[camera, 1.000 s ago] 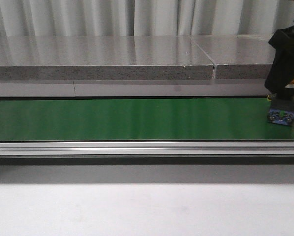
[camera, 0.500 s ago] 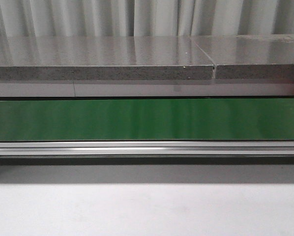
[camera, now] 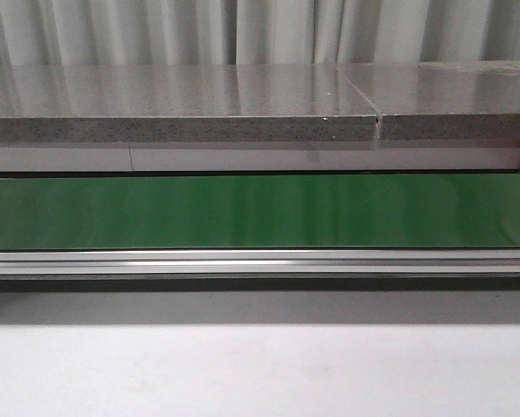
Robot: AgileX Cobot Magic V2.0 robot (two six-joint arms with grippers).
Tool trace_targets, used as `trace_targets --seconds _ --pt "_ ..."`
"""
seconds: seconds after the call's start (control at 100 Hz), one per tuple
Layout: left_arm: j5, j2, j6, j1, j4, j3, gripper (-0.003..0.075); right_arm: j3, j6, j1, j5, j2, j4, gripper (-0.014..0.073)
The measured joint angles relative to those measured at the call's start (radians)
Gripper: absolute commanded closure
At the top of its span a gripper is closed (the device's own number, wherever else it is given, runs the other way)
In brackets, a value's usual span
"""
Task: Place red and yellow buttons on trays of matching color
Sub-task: 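Carry the yellow button into the yellow tray and open the right gripper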
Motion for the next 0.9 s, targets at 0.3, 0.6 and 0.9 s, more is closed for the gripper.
trace_targets --seconds 0.3,0.6,0.9 --pt "0.0 0.0 0.0 0.0 0.0 0.0 0.0739 0.0 0.007 0.009 -0.027 0.18 0.002 0.0464" --pt "0.0 0.0 0.0 0.0 0.0 0.0 0.0739 0.0 0.007 0.027 -0.068 0.265 0.012 0.0464" --pt "0.0 0.0 0.0 0.0 0.0 0.0 0.0739 0.009 0.007 0.047 -0.095 0.315 0.012 0.0461"
